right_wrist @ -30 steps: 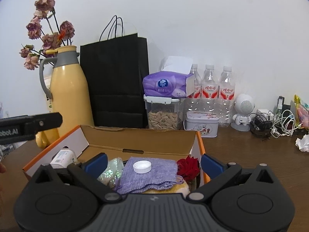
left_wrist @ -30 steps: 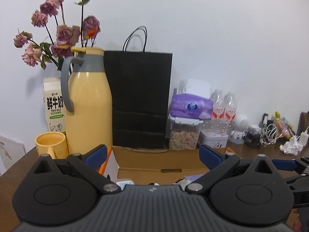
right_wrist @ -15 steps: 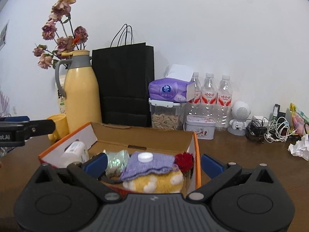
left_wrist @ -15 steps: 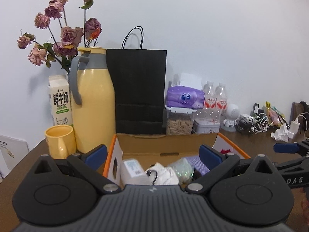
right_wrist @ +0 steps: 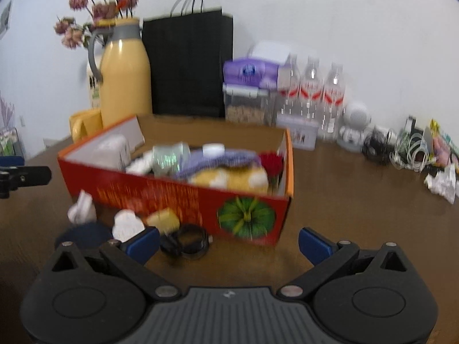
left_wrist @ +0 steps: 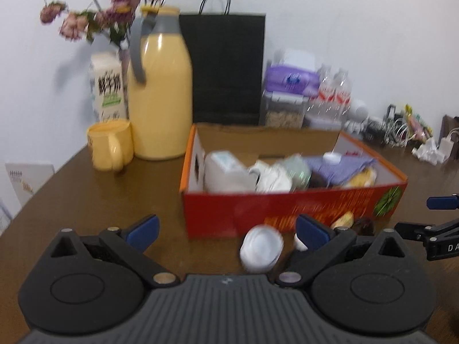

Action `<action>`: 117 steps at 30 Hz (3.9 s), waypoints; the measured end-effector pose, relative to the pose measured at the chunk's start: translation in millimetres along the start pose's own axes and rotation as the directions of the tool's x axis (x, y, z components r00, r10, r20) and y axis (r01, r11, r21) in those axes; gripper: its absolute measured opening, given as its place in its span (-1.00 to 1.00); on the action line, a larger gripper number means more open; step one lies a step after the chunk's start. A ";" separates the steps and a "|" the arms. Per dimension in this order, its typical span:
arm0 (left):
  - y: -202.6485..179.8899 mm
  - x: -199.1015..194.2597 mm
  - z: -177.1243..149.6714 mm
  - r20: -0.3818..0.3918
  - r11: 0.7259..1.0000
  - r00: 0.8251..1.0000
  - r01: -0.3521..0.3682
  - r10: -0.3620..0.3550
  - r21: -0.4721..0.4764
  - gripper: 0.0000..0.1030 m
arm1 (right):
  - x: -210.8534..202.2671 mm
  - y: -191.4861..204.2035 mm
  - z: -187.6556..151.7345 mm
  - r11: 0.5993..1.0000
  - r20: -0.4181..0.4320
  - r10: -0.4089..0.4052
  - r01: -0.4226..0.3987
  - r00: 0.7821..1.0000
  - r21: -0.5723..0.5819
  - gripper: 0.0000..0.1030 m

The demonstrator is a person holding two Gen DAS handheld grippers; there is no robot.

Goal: Organize objects
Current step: 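Withdraw both grippers from the box back over the table, then grasp the black coiled cable with the right gripper, then lift the black cable with the right gripper while the left grasps the large white cap, then lower the cable and white cap into the box and open both grippers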

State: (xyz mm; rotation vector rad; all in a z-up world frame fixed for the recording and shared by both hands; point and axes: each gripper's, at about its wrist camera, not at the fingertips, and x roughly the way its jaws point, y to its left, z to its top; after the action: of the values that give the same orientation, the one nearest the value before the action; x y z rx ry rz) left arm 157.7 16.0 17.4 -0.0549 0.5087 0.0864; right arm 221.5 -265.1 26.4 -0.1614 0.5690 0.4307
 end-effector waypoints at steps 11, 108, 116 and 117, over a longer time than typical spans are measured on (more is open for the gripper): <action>10.1 6.6 -8.1 -0.030 1.000 0.999 0.012 -0.013 -0.025 1.00 | 34.0 15.5 -4.7 0.999 -0.089 0.043 -0.043 0.995 -0.004 1.00; -5.6 15.3 11.5 0.066 0.983 0.984 0.171 -0.167 -0.063 -0.21 | -6.0 24.7 -6.2 0.997 0.115 0.074 -0.073 0.991 -0.013 0.12; -17.5 14.4 40.9 0.112 0.986 0.980 0.168 -0.164 -0.021 -0.21 | -17.1 26.1 23.2 0.997 0.182 0.079 -0.073 0.980 -0.040 0.12; -19.8 16.0 45.3 0.119 0.986 0.979 0.166 -0.163 -0.014 -0.21 | -18.1 27.4 28.0 0.996 0.193 0.077 -0.068 0.978 -0.049 0.12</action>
State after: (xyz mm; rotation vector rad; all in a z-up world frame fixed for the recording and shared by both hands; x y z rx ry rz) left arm 195.4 0.8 49.7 -0.1147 0.3837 -0.0662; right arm 209.5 -239.3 58.9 -0.1371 0.3743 0.5235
